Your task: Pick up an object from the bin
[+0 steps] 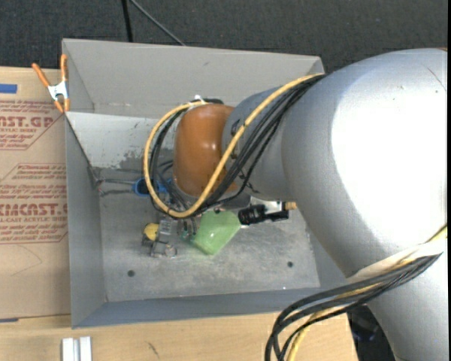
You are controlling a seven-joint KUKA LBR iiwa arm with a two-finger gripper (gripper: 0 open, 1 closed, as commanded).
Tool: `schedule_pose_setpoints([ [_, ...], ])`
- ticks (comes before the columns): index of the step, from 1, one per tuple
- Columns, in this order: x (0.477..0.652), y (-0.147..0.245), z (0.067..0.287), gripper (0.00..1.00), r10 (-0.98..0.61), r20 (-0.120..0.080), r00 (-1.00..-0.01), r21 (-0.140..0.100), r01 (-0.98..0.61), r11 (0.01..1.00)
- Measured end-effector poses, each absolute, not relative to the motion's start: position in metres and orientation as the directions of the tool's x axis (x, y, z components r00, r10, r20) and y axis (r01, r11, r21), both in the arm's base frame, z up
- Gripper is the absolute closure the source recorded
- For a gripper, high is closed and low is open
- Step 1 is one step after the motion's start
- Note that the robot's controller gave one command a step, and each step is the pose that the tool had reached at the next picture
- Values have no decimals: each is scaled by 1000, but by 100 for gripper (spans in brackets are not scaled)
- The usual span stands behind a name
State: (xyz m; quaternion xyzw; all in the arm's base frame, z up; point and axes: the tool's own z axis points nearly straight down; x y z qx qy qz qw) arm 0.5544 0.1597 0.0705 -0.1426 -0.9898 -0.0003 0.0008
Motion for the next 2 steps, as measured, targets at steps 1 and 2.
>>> schedule_pose_setpoints([
  [1, 582, 193, 172, 100, 263, -8, -965, 7, 263, 965],
  [2, 596, 227, 256, 100, 235, -8, -972, 7, 235, 972],
])
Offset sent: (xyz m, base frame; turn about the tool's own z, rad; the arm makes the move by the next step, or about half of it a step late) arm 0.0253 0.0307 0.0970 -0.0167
